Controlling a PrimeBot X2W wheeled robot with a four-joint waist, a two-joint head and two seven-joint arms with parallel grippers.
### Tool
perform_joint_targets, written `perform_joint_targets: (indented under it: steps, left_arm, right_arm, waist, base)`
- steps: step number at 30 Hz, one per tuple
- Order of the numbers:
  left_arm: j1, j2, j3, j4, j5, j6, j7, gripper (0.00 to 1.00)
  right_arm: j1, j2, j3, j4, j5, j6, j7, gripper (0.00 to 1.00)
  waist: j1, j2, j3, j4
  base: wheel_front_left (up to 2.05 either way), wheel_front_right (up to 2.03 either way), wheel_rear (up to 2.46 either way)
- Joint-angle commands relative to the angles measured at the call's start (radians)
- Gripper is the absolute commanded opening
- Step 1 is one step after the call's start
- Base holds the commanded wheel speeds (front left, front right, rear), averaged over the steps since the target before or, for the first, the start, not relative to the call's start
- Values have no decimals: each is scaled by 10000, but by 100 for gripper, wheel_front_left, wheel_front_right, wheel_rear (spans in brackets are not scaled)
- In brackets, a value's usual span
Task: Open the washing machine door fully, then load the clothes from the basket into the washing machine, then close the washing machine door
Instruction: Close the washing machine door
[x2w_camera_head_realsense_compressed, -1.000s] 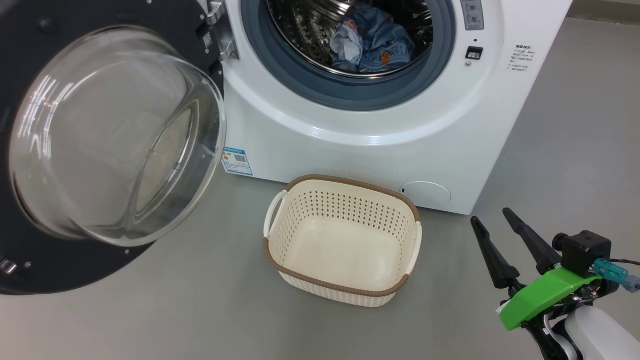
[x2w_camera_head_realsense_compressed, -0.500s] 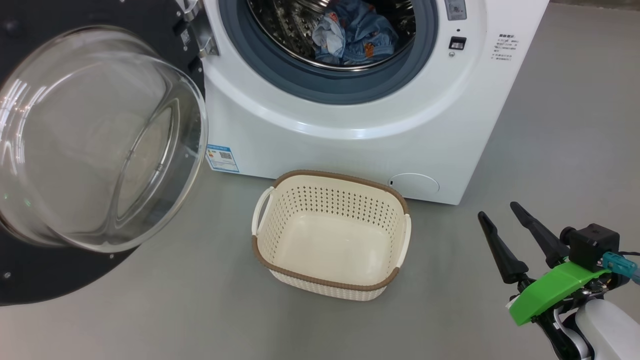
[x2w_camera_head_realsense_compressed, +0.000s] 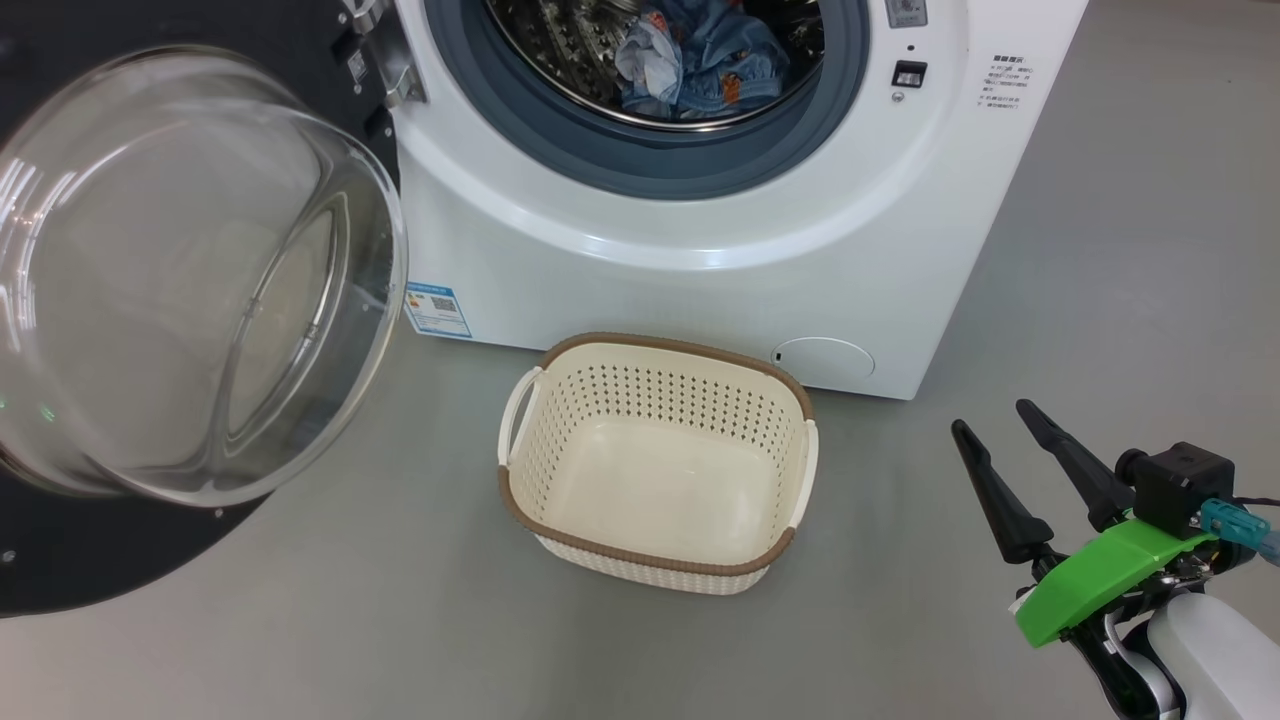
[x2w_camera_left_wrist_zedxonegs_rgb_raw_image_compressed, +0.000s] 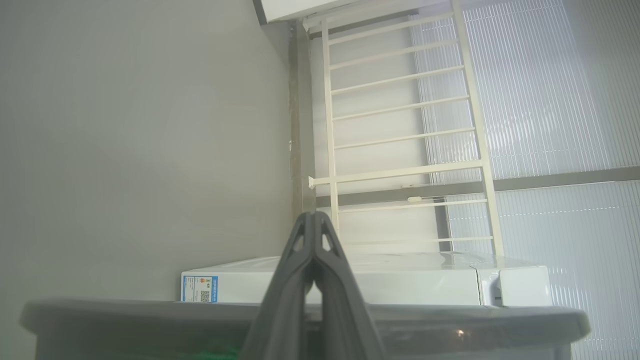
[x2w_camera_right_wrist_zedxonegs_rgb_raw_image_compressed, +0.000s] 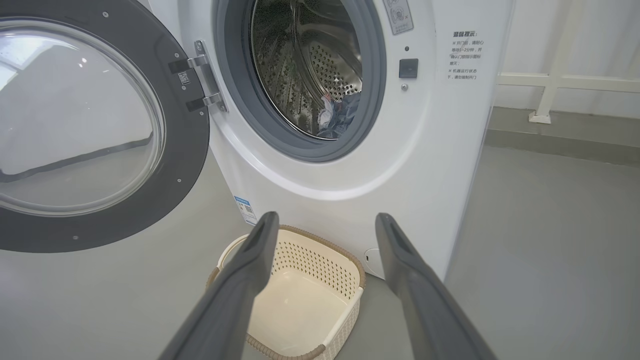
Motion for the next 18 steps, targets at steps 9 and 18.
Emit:
perform_joint_targets:
  steps: [9, 18]
  left_arm:
    - [512, 478, -708, -858, -5, -79, 1859, 0]
    - [1424, 437, -1205, -2006, -232, -79, 3762, 0]
  right_arm:
    - [-93, 152, -1, -83, 114, 73, -80, 100]
    - [121, 451, -114, -36, 169, 73, -80, 100]
  waist:
    - [0, 0, -342, 81]
    - [0, 0, -818, 77]
  base:
    - [0, 0, 0]
    - [0, 0, 0]
